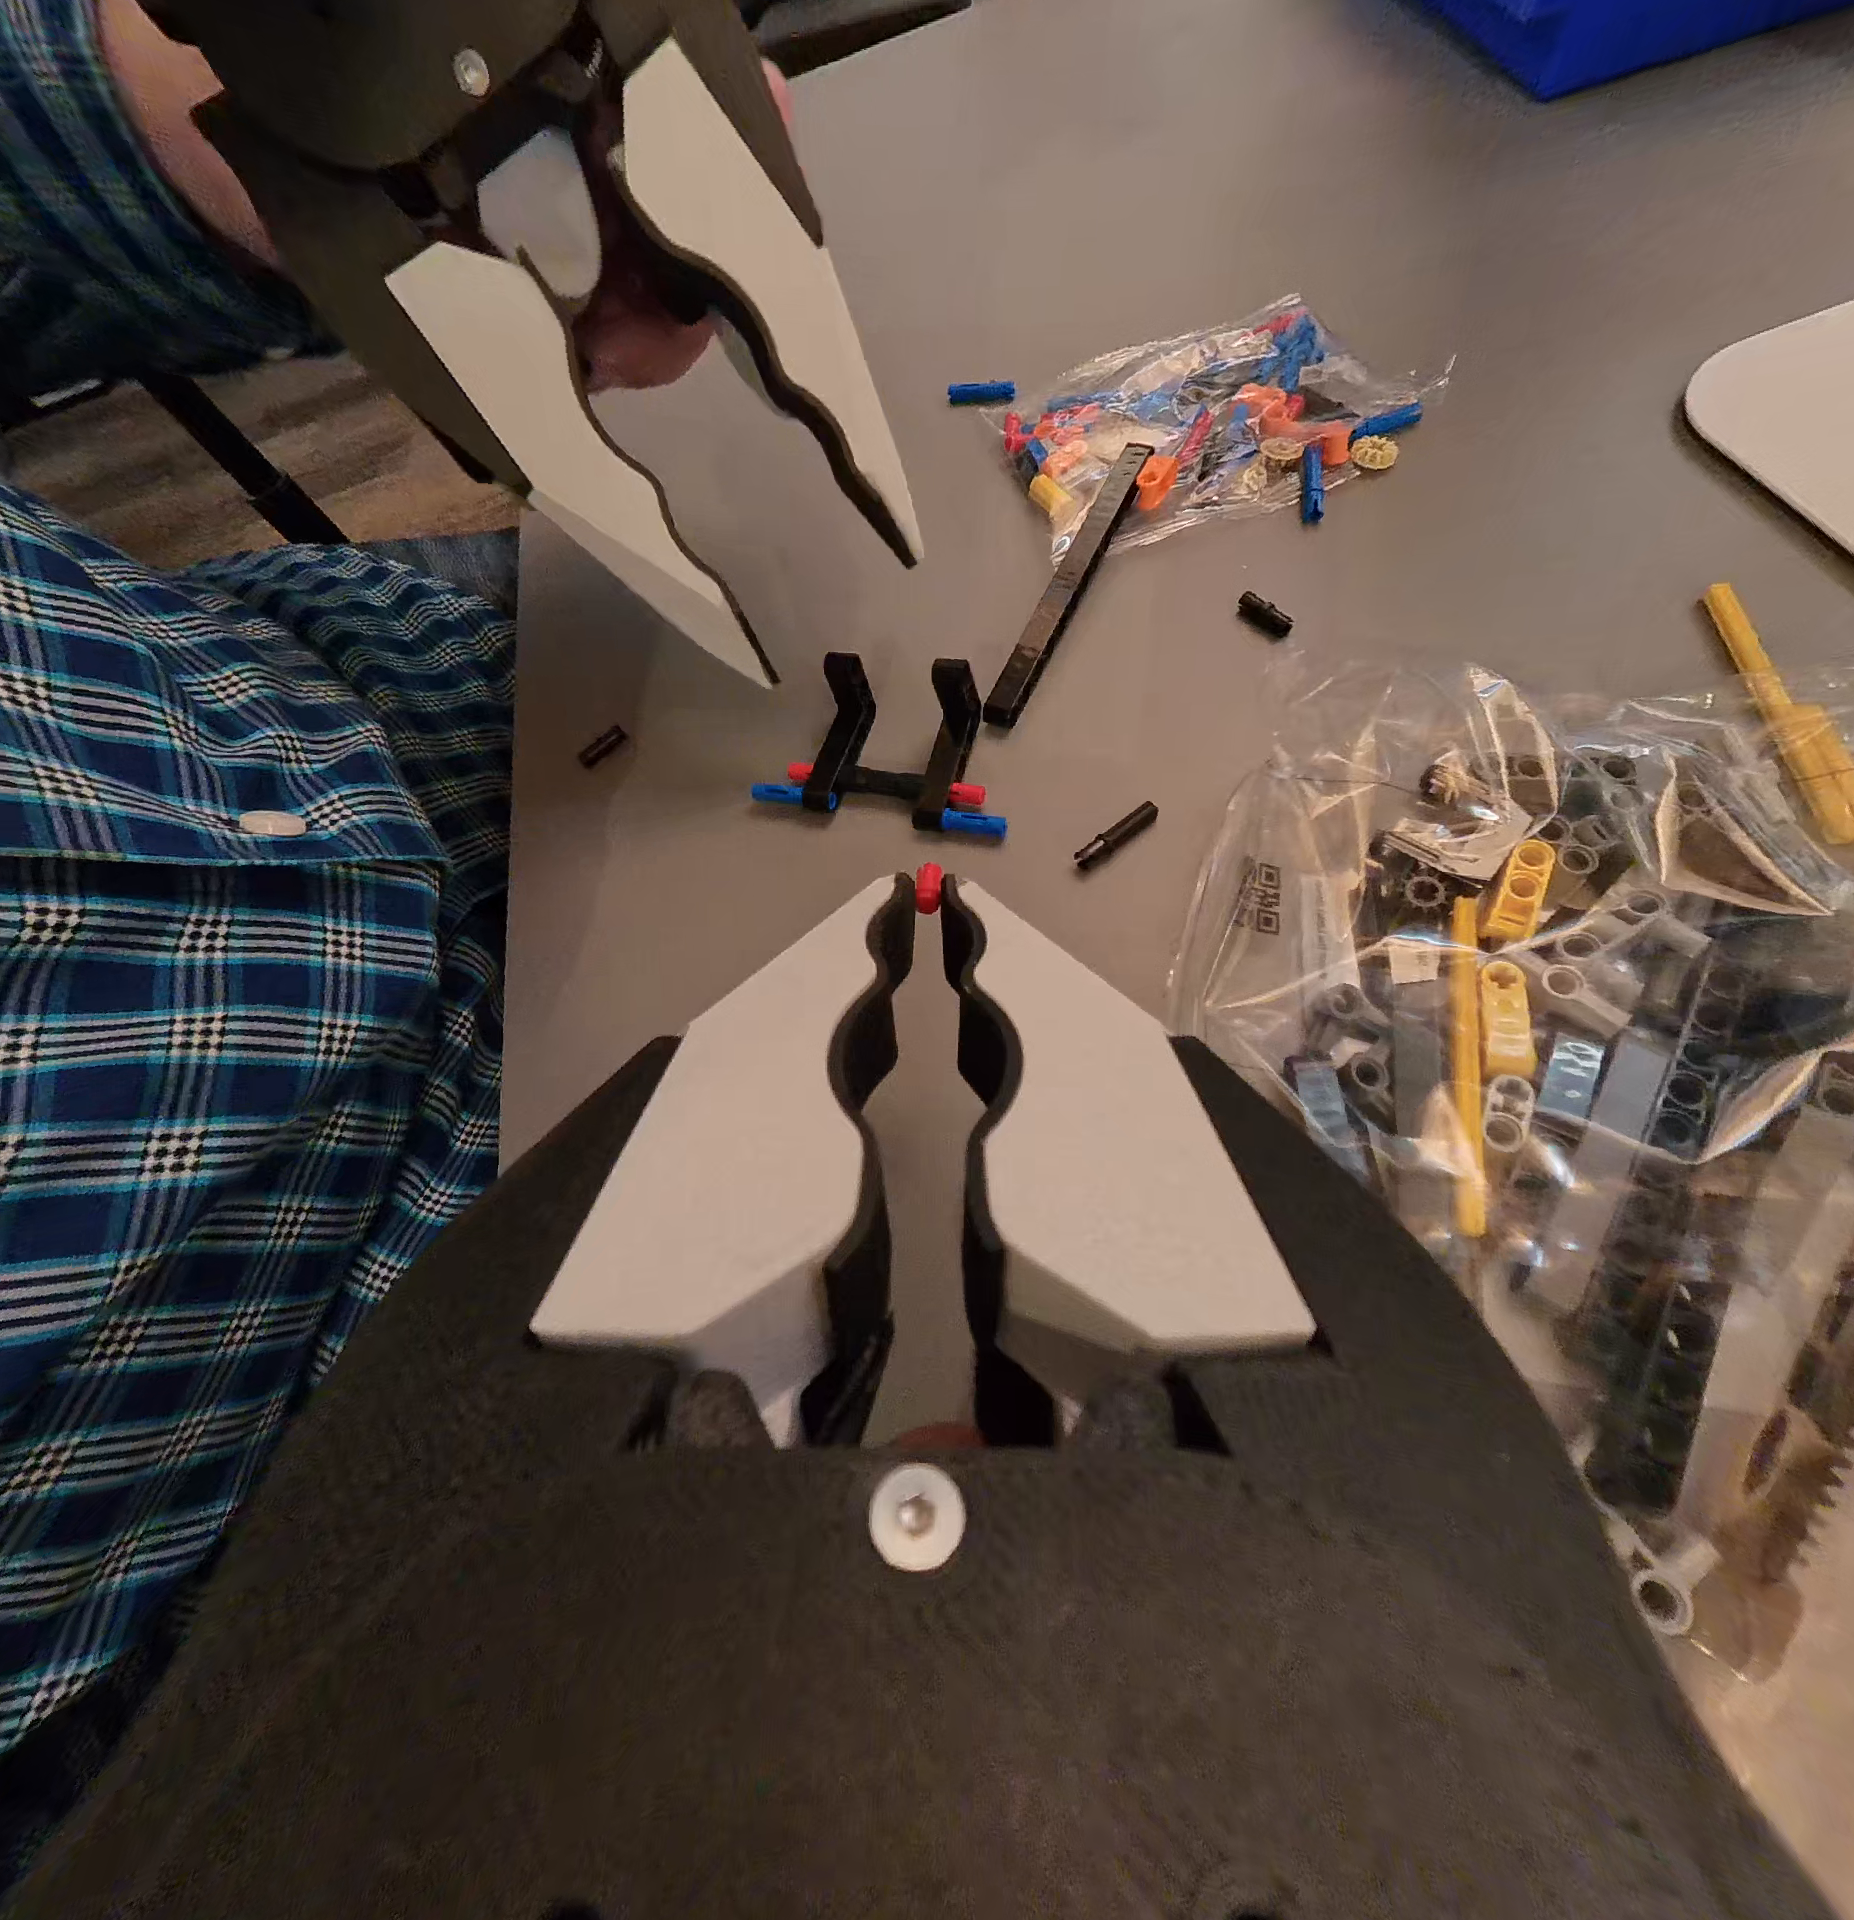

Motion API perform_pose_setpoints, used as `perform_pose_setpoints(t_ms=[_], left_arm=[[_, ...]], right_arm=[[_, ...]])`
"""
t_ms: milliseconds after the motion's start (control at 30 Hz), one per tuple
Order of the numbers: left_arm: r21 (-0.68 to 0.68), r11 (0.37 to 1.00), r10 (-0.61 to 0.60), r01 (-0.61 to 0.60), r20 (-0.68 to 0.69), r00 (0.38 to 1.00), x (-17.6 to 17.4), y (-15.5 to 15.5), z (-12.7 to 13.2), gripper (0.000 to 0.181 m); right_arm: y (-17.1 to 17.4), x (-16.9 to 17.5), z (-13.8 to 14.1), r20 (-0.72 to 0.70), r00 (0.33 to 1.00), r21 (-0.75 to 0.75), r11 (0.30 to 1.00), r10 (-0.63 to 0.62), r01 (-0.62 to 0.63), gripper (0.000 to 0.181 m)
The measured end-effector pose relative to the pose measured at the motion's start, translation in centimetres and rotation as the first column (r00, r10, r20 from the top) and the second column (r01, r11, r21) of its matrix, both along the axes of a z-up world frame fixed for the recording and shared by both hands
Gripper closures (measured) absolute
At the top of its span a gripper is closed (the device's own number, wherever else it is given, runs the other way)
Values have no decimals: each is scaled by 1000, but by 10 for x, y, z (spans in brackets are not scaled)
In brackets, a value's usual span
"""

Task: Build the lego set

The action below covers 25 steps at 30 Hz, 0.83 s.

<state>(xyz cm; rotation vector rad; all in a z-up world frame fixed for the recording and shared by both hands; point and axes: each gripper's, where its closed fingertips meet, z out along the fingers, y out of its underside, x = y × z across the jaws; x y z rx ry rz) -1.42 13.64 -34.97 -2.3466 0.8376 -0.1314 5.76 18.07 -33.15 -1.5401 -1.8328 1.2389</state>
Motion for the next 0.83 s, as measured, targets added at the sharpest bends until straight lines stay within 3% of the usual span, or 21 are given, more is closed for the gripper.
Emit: perform_pose_setpoints(t_ms=[200,333,433,533,633,833], left_arm=[[-37,995,96,-96,2,995,4,6,-12,154],[-74,991,112,-112,2,994,5,8,-18,174],[-78,992,94,-95,-14,996,4,10,-19,175],[-70,997,40,-43,-49,998,1,10,-18,175],[-50,994,-104,99,-98,990,3,7,-16,175],[-70,962,-272,265,-137,953,-1,7,-15,176]], right_arm=[[-1,-1,0,-3,1000,0,1000,3,-3,179],[0,0,0,-5,1000,-3,1000,-3,3,179],[2,1,0,-10,1000,-5,1000,-7,7,180],[2,1,1,-13,1000,-5,1000,-8,8,180],[1,2,1,-14,1000,-5,1000,-7,7,179],[-1,1,0,-13,1000,-8,1000,0,0,179]])
